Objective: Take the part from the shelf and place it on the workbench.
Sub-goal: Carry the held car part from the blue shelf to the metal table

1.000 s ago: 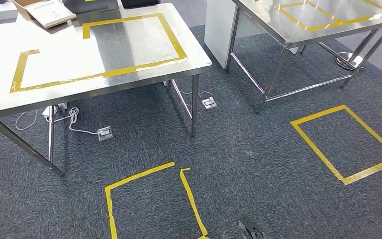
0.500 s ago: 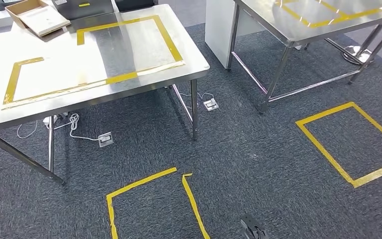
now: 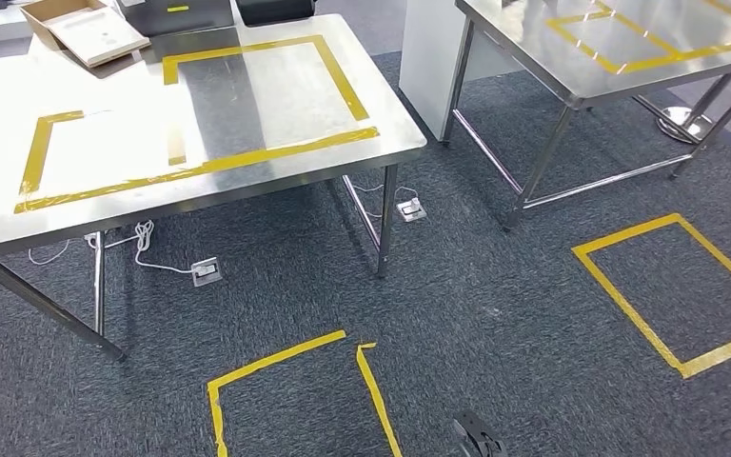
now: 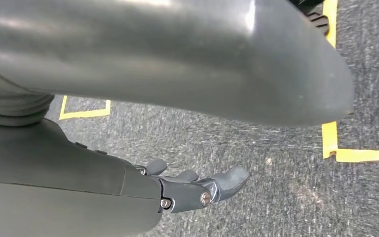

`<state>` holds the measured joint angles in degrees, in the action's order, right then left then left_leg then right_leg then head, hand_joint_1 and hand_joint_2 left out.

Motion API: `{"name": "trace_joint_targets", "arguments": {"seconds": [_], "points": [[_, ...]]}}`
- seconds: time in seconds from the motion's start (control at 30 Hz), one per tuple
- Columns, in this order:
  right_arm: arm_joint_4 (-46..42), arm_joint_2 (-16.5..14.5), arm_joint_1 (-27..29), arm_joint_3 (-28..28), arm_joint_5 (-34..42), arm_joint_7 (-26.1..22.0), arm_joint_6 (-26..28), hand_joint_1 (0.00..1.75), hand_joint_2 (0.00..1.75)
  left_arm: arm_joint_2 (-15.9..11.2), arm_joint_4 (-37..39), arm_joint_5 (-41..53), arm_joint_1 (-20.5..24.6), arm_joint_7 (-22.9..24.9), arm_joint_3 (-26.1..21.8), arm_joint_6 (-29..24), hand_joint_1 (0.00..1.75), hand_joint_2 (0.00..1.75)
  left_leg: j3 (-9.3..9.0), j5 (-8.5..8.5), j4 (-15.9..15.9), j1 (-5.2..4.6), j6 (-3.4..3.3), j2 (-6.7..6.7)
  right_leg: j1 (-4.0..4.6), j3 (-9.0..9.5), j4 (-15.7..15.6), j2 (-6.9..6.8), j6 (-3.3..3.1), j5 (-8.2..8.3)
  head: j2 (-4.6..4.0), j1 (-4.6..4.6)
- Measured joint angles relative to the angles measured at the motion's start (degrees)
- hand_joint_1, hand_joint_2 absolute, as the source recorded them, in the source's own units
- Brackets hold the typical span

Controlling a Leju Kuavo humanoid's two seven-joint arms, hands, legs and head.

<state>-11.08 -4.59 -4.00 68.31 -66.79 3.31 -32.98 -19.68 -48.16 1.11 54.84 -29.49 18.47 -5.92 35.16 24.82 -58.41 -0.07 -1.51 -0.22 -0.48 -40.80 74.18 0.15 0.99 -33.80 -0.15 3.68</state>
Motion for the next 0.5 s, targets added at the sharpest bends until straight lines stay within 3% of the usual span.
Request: {"name": "trace_joint_targets", "arguments": {"seconds": [0.03,0.07,0.13,0.2,0.5], "points": [[0.00,0.00,0.09,0.01,-0.01,0.01,0.00,0.00,0.00,0.11,0.01,0.00,-0.12,0.01,0.01,0.00,1.75,1.75,-0.43,0.43,-0.06,-0.06,-0.01,-0.08,0.01,-1.23,0.42,0.00,0.04,0.14,0.00,0.04],[0.00,0.00,0.13,0.01,-0.01,0.01,0.00,0.00,0.00,0.19,0.01,0.00,-0.20,0.01,0.02,-0.01,1.75,1.75,-0.96,0.91,-0.14,-0.10,0.05,-0.15,0.01,-1.46,-1.11,0.00,-0.01,1.53,0.00,0.06],[0.00,0.00,0.13,0.02,0.01,0.01,0.00,0.00,0.00,0.31,-0.02,0.00,-0.23,0.01,0.04,-0.01,1.75,1.75,-2.04,1.89,-0.30,-0.13,0.29,-0.20,0.03,0.18,-7.69,0.00,-0.34,6.59,0.00,0.09],[0.00,0.00,0.14,0.02,0.02,0.01,0.00,0.00,0.00,0.36,-0.03,0.00,-0.23,0.01,0.04,-0.01,1.75,1.75,-2.55,2.38,-0.37,-0.13,0.44,-0.19,0.05,1.50,-11.73,0.00,-0.62,9.62,0.00,0.08],[0.00,0.00,0.14,0.02,0.02,0.01,0.00,0.00,0.00,0.36,-0.03,0.00,-0.23,0.01,0.04,0.00,1.75,1.75,-2.56,2.40,-0.37,-0.13,0.45,-0.18,0.05,1.56,-11.93,0.00,-0.63,9.79,0.00,0.08]]}}
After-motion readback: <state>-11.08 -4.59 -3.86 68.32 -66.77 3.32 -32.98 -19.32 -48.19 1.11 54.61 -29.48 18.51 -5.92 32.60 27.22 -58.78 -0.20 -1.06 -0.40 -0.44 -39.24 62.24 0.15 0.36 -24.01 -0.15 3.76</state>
